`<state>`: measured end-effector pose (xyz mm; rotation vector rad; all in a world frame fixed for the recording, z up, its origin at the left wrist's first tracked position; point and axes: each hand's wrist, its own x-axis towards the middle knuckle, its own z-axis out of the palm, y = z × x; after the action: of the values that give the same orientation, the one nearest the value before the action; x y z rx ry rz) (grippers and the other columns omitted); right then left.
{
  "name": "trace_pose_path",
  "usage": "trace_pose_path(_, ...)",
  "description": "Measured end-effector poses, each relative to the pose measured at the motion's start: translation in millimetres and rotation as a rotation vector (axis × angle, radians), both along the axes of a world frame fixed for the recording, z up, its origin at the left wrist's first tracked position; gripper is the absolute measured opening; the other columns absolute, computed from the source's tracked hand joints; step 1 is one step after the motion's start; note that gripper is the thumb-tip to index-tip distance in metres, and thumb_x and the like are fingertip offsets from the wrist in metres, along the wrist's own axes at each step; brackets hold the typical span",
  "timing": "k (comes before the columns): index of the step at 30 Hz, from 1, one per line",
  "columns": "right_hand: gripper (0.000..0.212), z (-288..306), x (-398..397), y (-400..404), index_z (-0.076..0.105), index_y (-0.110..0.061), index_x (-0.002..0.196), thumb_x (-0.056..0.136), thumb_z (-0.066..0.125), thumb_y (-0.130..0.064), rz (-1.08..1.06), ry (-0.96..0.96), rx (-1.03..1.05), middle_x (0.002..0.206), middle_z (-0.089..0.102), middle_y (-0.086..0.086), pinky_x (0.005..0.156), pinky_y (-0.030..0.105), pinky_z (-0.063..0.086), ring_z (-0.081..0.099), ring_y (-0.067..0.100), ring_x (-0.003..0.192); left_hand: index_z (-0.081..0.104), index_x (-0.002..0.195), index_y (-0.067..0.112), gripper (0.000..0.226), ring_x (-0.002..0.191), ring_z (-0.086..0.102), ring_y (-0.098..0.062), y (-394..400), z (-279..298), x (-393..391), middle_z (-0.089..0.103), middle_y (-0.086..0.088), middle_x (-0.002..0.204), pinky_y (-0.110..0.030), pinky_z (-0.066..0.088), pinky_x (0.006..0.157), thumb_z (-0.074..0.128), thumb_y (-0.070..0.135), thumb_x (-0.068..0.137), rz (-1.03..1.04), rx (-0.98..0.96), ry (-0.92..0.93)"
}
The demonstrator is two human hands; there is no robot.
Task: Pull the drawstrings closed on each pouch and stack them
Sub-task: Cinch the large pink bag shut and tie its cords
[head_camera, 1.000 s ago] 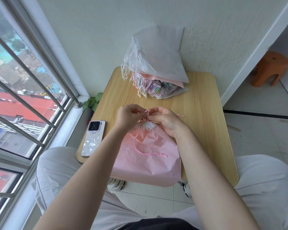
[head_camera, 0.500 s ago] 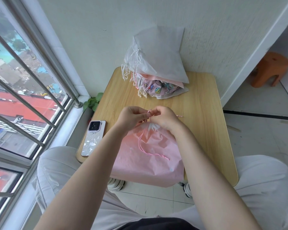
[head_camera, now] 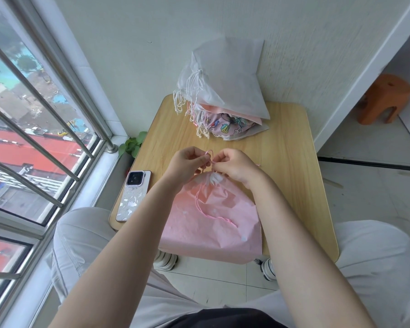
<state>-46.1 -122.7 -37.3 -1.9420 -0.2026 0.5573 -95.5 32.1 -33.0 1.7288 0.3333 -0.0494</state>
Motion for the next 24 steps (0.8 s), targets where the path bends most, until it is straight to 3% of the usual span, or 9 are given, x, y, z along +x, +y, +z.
trace_pose_path(6, 0.014, -1.6, -1.4, -7.7, 0.07, -0.012, 0.097, 0.084, 0.073, -0.01, 0.004, 0.076, 0.148, 0.094, 0.07, 0.008, 0.077, 0.027, 0.052, 0.065, 0.014, 0.084, 0.064, 0.082, 0.01, 0.011, 0.065, 0.057, -0.013, 3.7, 1.5, 0.7, 0.066, -0.001, 0.072, -0.031, 0.049, 0.069, 0.067, 0.015, 0.092, 0.023, 0.014, 0.012)
trace_pose_path(13, 0.002, 4.6, 7.0, -17.4, 0.07, -0.018, 0.085, 0.085, 0.068, -0.017, 0.101, -0.011, -0.126, 0.083, 0.068, -0.002, 0.072, 0.029, 0.048, 0.061, 0.013, 0.079, 0.064, 0.081, 0.011, 0.012, 0.064, 0.054, -0.013, 1.0, -2.9, -2.3, 0.065, -0.001, 0.072, -0.029, 0.046, 0.067, 0.066, 0.015, 0.092, -0.012, 0.0, 0.03)
trace_pose_path(15, 0.011, 8.2, 7.5, -16.7, 0.067, -0.014, 0.079, 0.084, 0.059, -0.019, 0.068, 0.024, -0.111, 0.08, 0.066, 0.001, 0.073, 0.032, 0.045, 0.06, 0.015, 0.078, 0.064, 0.08, 0.011, 0.013, 0.062, 0.052, -0.012, -0.2, -4.6, -2.0, 0.064, -0.001, 0.071, -0.029, 0.044, 0.065, 0.066, 0.014, 0.092, -0.006, -0.012, 0.028)
trace_pose_path(17, 0.018, 10.9, 5.8, -15.1, 0.061, -0.014, 0.067, 0.082, 0.05, -0.018, -0.009, 0.176, 0.101, 0.077, 0.065, 0.003, 0.074, 0.035, 0.044, 0.06, 0.019, 0.078, 0.063, 0.079, 0.012, 0.014, 0.06, 0.051, -0.012, -0.4, -5.6, -0.7, 0.063, 0.0, 0.069, -0.027, 0.043, 0.062, 0.066, 0.014, 0.092, 0.012, -0.011, 0.027)
trace_pose_path(21, 0.04, 20.3, 6.7, -20.1, 0.041, -0.019, 0.052, 0.091, 0.048, -0.014, -0.262, 0.436, 0.779, 0.058, 0.045, -0.002, 0.073, 0.035, 0.044, 0.056, 0.019, 0.066, 0.062, 0.077, 0.012, 0.015, 0.058, 0.05, -0.012, 1.2, -9.8, -0.7, 0.063, 0.0, 0.068, -0.026, 0.042, 0.058, 0.066, 0.013, 0.092, 0.083, -0.006, 0.045)
trace_pose_path(24, 0.039, 27.9, 7.1, -25.7, 0.042, -0.015, 0.056, 0.093, 0.054, -0.018, -0.355, 0.488, 1.1, 0.068, 0.057, 0.006, 0.091, 0.037, 0.049, 0.065, 0.025, 0.078, 0.062, 0.079, 0.011, 0.014, 0.057, 0.049, -0.013, 2.9, -14.3, -2.0, 0.063, -0.001, 0.069, -0.026, 0.04, 0.055, 0.065, 0.013, 0.092, 0.11, -0.017, 0.07)
